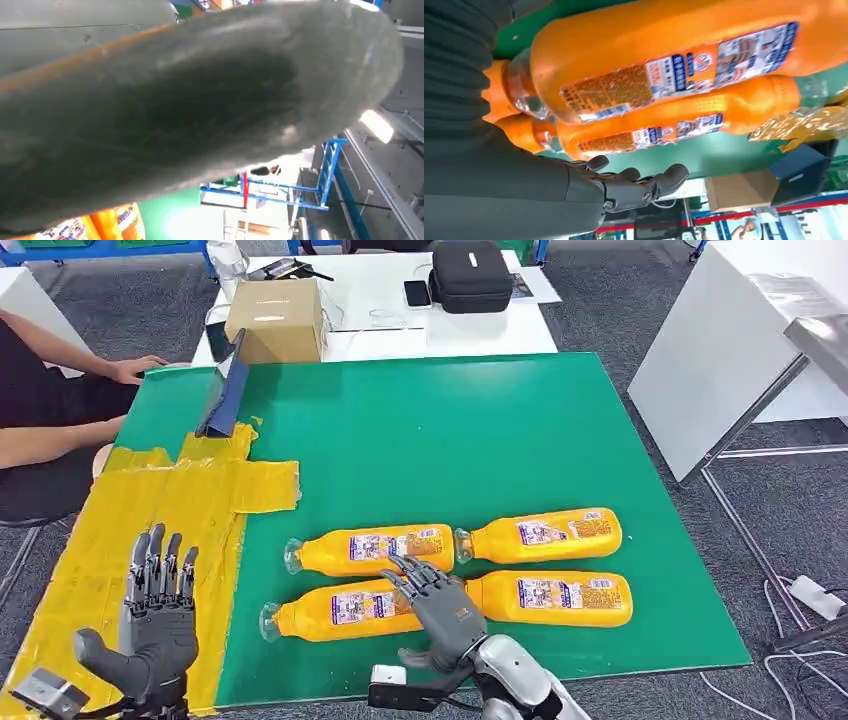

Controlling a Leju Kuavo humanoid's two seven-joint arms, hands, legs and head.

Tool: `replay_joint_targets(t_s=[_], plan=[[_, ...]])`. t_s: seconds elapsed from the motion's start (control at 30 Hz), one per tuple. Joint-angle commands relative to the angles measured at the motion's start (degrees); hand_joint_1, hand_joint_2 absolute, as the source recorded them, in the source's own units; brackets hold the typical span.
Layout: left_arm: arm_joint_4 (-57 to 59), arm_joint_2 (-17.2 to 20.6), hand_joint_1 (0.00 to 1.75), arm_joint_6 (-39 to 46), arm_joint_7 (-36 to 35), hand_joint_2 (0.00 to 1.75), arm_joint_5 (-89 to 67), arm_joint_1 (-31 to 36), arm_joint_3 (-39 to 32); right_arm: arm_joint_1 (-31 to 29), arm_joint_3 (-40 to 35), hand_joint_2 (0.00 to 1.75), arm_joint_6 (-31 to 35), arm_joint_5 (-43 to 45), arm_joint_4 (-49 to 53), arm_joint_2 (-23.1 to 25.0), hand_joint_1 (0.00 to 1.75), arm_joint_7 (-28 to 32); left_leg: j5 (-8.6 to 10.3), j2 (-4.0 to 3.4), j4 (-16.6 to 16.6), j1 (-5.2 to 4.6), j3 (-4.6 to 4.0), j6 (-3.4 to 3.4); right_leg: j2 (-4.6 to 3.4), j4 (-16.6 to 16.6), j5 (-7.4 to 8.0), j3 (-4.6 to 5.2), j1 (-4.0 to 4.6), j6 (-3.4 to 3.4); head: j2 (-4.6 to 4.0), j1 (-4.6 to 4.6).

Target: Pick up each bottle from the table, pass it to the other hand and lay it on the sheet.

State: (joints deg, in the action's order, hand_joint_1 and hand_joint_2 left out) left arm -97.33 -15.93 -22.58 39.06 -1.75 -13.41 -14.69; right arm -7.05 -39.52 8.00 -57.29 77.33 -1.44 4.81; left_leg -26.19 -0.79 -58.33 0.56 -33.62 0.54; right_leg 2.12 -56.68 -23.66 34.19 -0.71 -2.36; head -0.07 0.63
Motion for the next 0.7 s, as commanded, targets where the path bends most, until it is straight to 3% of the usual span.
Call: replay_joint_targets(t_s=[0.03,0.7], plan=[[3.1,-1.1,0.00,-1.2,-0.1,0.00,-0.3,1.0,-3.1,-4.3,0.3,1.75,-2.5,1.6,-6.9,-1.2,0.00,0.4,0.01,-0.03,0.1,-0.01,0.25,-0.01,-0.27,0.1,0.03,-0.21,-0.03,0.11,0.00,0.00],[5.3,-0.2,0.00,-1.6,0.0,0.00,0.5,2.3,-2.8,-9.9,-4.2,1.75,-7.6,5.4,-16.7,-0.5,0.00,2.6,0.01,-0.03,0.1,-0.01,0.20,-0.01,-0.23,0.1,0.02,-0.16,-0.03,0.09,0.00,0.00]])
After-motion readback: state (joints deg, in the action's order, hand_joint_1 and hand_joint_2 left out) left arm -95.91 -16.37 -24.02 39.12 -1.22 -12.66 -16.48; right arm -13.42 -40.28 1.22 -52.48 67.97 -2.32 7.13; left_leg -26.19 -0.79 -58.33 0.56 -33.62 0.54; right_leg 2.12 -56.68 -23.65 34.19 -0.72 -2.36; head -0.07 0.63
